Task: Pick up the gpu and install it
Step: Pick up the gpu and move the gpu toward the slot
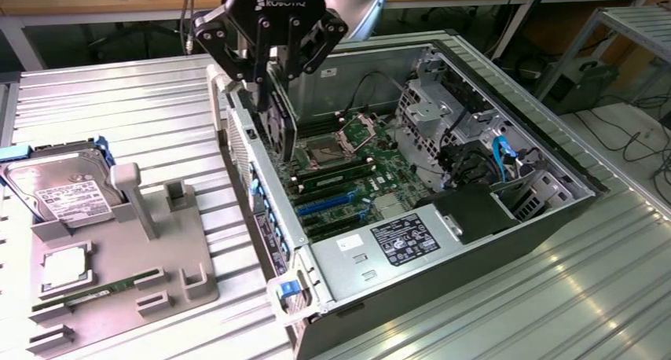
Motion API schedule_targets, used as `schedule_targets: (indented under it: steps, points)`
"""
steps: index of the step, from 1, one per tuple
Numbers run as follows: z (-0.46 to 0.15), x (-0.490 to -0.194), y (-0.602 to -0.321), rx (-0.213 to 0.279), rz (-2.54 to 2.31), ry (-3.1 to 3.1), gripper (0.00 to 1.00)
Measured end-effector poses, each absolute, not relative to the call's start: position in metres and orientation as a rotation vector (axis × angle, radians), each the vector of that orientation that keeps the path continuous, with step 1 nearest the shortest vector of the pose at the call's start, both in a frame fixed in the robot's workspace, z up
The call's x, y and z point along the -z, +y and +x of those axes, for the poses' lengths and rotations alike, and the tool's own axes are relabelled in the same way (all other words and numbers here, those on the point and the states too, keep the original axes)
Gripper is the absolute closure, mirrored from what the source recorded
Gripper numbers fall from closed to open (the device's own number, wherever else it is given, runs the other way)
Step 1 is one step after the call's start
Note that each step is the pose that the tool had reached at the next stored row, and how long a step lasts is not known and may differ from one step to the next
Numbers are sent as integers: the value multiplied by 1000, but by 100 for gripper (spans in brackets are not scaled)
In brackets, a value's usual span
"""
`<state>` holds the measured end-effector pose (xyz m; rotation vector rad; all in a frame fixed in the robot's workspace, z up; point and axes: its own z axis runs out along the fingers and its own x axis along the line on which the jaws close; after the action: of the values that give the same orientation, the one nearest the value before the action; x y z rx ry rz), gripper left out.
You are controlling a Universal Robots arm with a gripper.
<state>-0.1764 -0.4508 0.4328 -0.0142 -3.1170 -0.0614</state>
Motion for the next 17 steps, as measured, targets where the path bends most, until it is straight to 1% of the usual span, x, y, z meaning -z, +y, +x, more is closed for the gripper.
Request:
schedule_targets:
  steps: [17]
  points:
    - [-135, -432, -451, 61, 52, -3116, 73]
